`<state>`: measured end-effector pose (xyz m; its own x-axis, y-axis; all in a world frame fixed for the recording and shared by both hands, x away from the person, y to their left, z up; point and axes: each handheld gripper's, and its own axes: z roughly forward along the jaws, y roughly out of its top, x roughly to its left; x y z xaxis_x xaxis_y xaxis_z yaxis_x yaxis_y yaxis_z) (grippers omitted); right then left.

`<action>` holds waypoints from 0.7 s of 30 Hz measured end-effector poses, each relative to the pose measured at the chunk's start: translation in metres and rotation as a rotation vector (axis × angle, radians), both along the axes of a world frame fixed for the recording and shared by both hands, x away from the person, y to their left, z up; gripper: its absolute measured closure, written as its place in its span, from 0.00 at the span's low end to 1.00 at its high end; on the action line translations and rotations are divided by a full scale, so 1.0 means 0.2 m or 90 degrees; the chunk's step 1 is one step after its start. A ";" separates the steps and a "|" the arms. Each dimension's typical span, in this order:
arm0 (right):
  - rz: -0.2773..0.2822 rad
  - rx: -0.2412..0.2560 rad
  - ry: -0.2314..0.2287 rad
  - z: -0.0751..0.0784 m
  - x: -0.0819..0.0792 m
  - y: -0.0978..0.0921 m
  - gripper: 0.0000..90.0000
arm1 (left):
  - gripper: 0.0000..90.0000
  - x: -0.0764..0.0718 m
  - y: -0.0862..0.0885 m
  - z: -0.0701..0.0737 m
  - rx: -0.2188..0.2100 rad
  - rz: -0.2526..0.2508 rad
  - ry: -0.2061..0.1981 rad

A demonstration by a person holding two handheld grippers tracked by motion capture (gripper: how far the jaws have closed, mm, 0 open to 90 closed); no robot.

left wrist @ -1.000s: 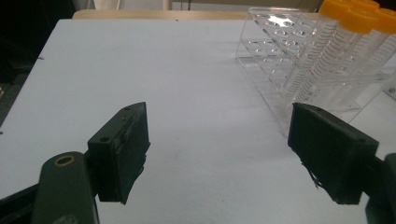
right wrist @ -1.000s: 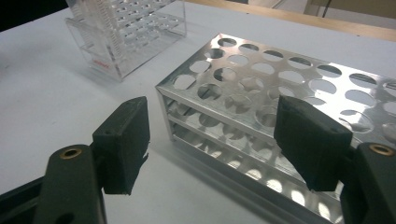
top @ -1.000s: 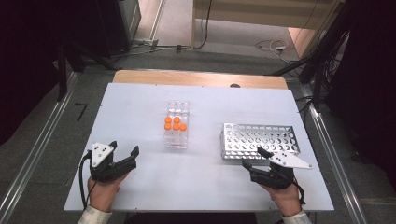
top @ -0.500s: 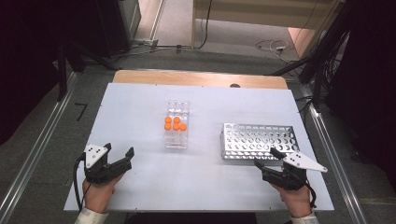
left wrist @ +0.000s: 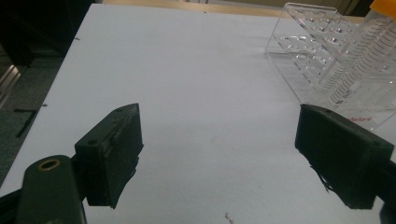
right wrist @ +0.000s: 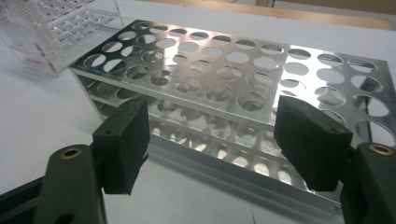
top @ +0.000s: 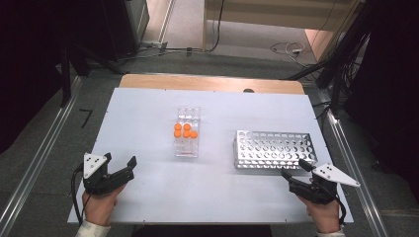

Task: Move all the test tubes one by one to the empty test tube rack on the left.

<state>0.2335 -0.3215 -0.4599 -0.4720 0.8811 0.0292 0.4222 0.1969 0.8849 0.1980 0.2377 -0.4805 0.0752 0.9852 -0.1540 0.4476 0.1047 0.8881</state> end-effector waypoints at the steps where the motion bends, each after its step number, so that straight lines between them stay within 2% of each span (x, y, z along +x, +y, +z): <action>1: -0.002 0.001 0.000 0.00 0.00 -0.01 0.28 | 0.16 0.00 0.00 0.00 0.000 0.000 0.000; 21: -0.066 0.008 0.009 -0.03 -0.02 -0.17 0.28 | 0.16 -0.03 0.05 -0.02 0.003 0.011 0.005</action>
